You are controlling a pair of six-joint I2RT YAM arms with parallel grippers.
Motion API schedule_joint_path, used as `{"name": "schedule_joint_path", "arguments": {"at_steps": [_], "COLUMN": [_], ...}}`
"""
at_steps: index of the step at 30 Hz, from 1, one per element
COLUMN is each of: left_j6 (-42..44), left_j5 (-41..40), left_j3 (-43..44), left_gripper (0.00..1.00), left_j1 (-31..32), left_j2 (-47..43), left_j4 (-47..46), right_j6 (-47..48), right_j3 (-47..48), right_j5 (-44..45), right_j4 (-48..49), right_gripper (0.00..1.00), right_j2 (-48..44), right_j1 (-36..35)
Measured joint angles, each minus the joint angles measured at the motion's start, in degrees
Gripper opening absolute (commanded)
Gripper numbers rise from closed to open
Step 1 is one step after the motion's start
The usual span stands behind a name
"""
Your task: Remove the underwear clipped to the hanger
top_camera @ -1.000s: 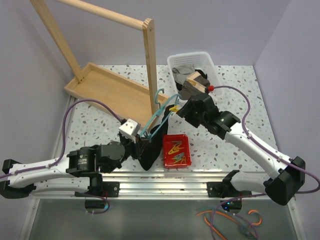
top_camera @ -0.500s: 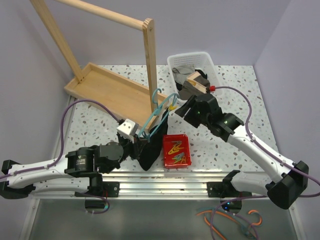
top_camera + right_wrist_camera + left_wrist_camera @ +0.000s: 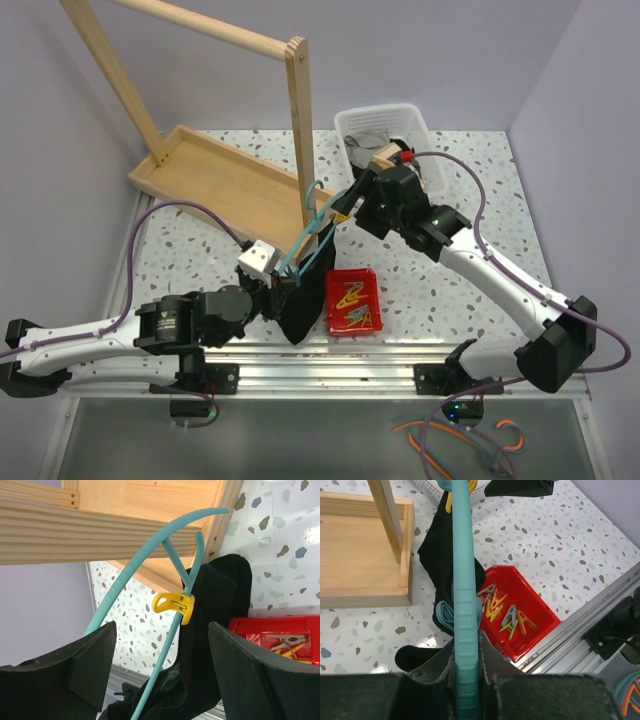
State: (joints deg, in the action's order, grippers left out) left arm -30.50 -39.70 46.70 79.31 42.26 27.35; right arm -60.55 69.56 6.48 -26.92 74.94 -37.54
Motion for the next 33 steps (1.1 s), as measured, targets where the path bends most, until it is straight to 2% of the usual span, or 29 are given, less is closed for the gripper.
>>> {"name": "schedule_joint_path", "arguments": {"at_steps": [6, 16, 19, 20, 24, 29, 30, 33], "left_j6": [0.0, 0.0, 0.0, 0.0, 0.0, -0.4, -0.4, -0.4], "left_j5": [-0.1, 0.0, 0.0, -0.1, -0.1, -0.1, -0.1, -0.1], "left_j3": [0.0, 0.0, 0.0, 0.0, 0.0, 0.0, 0.0, 0.0], "left_gripper": [0.00, 0.00, 0.00, 0.00, 0.00, 0.00, 0.00, 0.00], "left_j1": [0.0, 0.0, 0.0, 0.0, 0.0, 0.0, 0.0, 0.0], "left_j2": [0.0, 0.0, -0.2, -0.3, -0.5, -0.9, -1.0, -1.2], "left_j4": [0.0, -0.3, -0.3, -0.3, -0.2, 0.1, 0.1, 0.2], "right_j6": [0.0, -0.6, -0.9, -1.0, -1.4, -1.7, -1.9, -2.3], "right_j3": [1.3, 1.9, 1.9, 1.9, 1.9, 1.5, 1.2, 0.8], "right_j5": [0.8, 2.3, 3.0, 3.1, 3.5, 4.5, 4.5, 4.5], "right_j4": [-1.6, -2.9, -3.5, -3.7, -4.3, -4.8, -4.8, -4.7], "right_gripper": [0.75, 0.59, 0.52, 0.45, 0.29, 0.12, 0.02, 0.00], "right_j2": [2.5, 4.2, 4.6, 4.6, 4.6, 4.2, 4.0, 3.4], "right_j1": [0.0, 0.0, 0.0, 0.0, 0.0, 0.0, 0.0, 0.0]}}
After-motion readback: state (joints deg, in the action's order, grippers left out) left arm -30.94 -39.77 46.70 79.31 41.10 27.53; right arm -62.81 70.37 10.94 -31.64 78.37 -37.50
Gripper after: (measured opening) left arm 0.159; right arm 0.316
